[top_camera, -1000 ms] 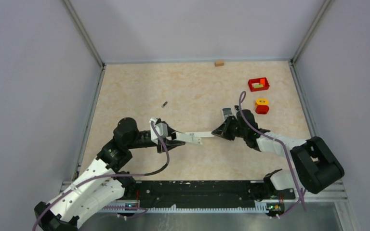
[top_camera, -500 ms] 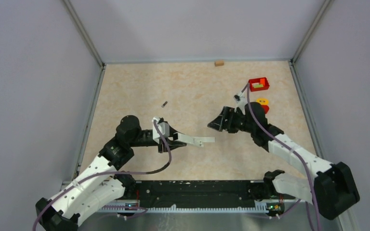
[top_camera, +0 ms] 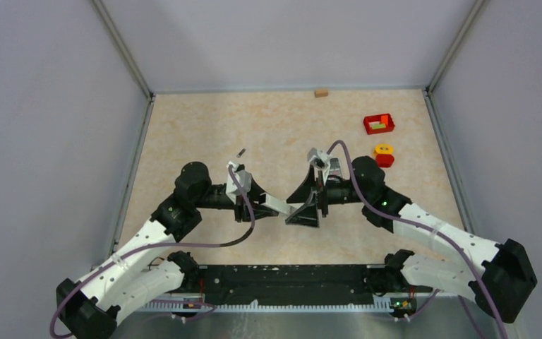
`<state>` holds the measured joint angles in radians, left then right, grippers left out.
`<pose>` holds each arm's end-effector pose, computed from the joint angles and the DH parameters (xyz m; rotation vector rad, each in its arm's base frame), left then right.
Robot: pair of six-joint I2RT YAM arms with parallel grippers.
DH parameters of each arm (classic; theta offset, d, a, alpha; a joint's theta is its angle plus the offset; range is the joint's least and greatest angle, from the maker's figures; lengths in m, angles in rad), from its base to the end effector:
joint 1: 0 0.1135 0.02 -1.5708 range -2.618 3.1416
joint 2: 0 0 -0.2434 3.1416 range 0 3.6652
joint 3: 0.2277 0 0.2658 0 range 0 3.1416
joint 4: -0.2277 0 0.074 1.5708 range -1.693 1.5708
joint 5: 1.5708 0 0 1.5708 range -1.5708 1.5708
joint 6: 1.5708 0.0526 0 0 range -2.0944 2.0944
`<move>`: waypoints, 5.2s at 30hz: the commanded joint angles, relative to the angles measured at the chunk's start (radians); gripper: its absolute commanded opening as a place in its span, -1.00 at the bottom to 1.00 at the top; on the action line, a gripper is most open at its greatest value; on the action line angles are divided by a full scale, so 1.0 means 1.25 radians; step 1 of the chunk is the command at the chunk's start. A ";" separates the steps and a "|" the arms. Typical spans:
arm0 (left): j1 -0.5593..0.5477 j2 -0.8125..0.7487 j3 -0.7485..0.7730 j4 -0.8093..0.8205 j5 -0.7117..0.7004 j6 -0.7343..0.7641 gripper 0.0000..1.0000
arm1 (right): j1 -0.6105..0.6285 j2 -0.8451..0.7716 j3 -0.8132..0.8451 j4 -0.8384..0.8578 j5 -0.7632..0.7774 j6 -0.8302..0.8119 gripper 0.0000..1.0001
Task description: Load the batteries into the remote control
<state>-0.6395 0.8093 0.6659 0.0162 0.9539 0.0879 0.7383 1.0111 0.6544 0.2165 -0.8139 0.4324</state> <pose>0.1513 -0.1660 0.2988 1.2755 1.2623 -1.2037 0.1691 0.2056 0.2702 -0.9441 1.6829 1.5166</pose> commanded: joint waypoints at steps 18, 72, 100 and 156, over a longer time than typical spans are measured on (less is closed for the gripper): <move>-0.002 -0.005 0.028 0.129 -0.110 -0.226 0.15 | 0.108 0.000 0.110 -0.125 0.156 -0.207 -0.65; 0.012 0.032 0.049 -0.053 -0.912 -0.778 -0.89 | 0.226 0.245 0.231 0.026 0.687 0.039 0.21; 0.014 -0.208 0.161 -0.493 -1.528 -0.634 -0.84 | 0.224 0.849 0.668 -0.228 0.787 -0.066 -0.09; 0.067 0.158 0.110 0.127 -0.383 -0.628 -0.98 | 0.082 -0.040 0.079 -0.026 0.460 -0.050 -0.90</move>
<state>-0.5625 0.9970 0.7712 -0.0357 0.3073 -0.6376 0.8356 1.0073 0.7578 0.0704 -0.0654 0.4133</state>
